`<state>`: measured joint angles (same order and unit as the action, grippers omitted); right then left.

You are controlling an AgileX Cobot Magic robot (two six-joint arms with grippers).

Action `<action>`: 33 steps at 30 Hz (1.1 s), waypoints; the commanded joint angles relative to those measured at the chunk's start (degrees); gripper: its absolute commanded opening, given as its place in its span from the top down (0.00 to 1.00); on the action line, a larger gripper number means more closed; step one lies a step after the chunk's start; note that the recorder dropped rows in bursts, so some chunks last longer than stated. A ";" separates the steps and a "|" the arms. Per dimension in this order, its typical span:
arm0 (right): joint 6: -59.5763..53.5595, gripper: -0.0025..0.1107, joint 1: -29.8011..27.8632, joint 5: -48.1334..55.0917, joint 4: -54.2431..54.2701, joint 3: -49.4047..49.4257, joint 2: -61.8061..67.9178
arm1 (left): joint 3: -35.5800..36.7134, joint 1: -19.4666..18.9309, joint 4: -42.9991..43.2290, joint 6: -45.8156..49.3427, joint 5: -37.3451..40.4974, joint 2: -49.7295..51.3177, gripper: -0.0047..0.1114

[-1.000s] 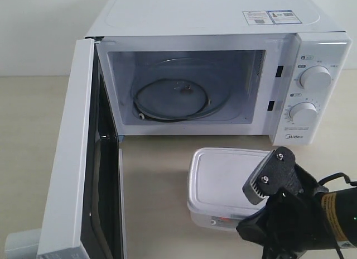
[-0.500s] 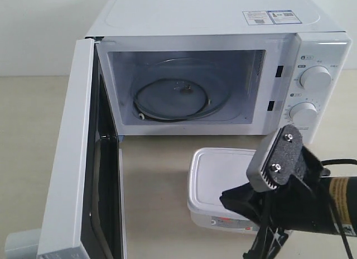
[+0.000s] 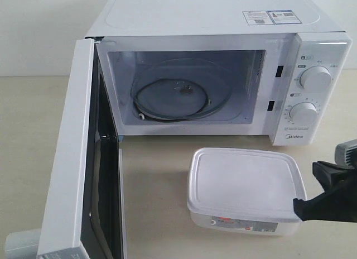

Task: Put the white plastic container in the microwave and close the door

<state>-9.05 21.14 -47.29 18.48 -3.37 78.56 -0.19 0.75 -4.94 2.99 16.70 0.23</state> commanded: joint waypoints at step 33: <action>20.92 0.98 0.06 15.62 -27.76 -4.97 -0.13 | 0.19 -0.14 0.06 0.10 0.07 -0.23 0.93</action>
<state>17.30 21.14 -24.61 -18.15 -10.29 78.67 -0.19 0.75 -4.94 2.99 16.70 0.23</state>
